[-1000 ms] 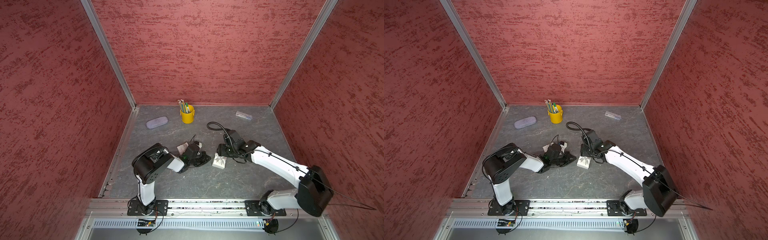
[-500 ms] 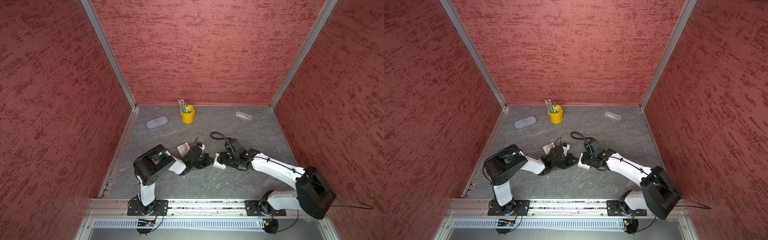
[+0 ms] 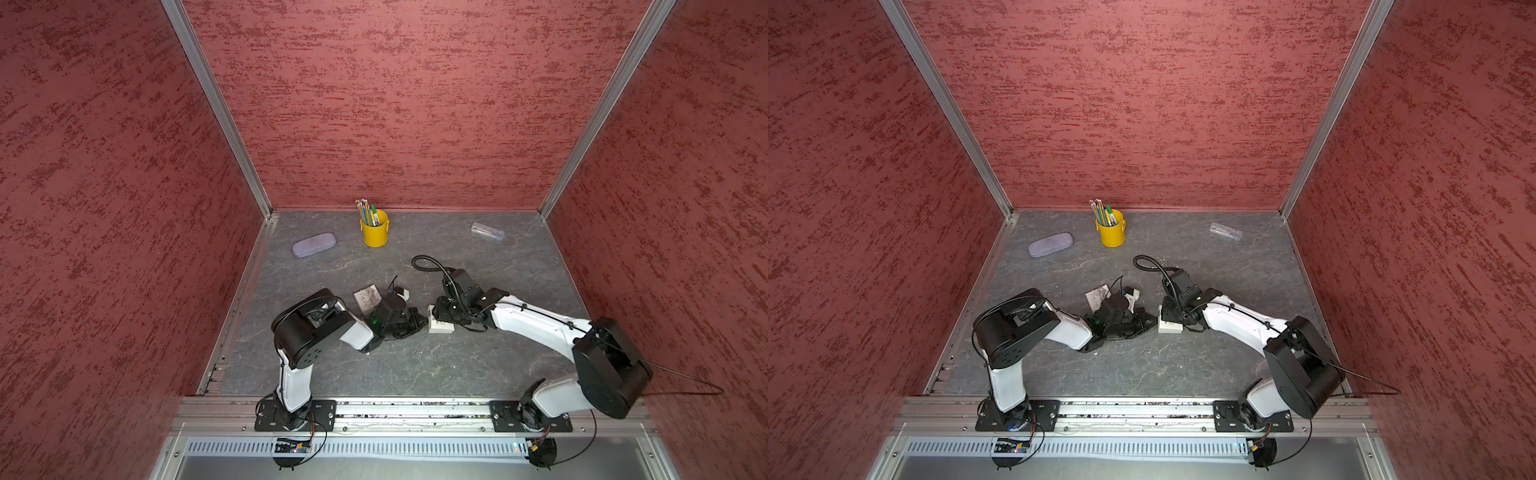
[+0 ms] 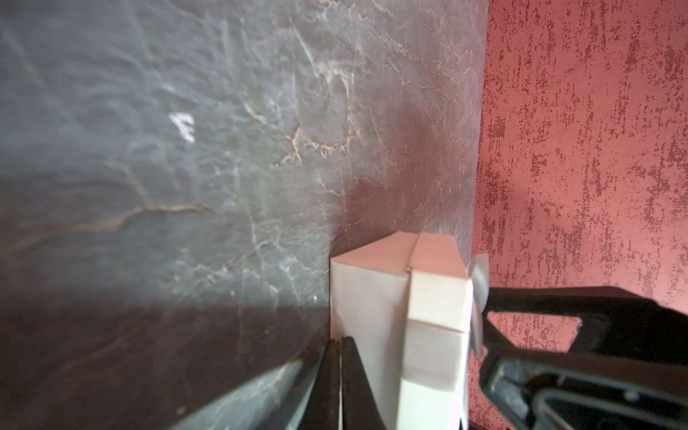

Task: Take the necklace out of the lift-off lid jewelry box
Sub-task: Close the lid on the jewelry box.

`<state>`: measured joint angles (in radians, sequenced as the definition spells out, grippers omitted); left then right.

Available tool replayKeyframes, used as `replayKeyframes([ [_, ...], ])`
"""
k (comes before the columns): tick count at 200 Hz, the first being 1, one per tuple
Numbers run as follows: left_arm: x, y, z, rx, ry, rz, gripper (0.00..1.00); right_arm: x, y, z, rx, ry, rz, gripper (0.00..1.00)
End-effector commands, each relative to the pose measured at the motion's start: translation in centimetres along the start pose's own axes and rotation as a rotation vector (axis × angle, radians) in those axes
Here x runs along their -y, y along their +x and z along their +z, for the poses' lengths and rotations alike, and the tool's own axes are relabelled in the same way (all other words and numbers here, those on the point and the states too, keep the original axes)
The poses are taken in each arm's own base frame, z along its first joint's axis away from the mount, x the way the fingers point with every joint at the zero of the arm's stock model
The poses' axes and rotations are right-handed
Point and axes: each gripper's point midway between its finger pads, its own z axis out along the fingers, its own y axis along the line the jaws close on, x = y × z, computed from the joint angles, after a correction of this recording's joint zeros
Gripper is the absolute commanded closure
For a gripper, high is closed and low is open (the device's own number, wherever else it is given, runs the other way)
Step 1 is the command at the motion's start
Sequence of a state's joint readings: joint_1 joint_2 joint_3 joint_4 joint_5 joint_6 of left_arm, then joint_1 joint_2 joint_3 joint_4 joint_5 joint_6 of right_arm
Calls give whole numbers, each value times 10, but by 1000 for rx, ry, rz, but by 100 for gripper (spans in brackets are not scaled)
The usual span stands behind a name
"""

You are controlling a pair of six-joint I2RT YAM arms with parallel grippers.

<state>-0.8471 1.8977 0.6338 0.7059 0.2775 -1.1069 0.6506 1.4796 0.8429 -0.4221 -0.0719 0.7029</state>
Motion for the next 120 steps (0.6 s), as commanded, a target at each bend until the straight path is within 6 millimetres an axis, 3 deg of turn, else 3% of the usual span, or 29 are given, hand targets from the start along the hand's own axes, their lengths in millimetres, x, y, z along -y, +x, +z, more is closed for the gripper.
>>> replayKeyframes([
  [1, 13, 15, 8, -36, 43, 17, 93, 4, 4, 8, -29, 57, -62, 53],
  [29, 10, 13, 6, -25, 38, 10, 93, -2, -12, -9, 23, 76, -100, 50],
  [72, 4, 0, -6, 7, 38, 5, 93, 3, -30, -37, 92, 106, -149, 32],
  [89, 3, -6, -11, 23, 49, 1, 93, 9, -36, -42, 106, 77, -156, 27],
  [120, 0, -14, -12, 37, 57, -5, 93, 10, -42, -38, 97, -17, -159, 25],
])
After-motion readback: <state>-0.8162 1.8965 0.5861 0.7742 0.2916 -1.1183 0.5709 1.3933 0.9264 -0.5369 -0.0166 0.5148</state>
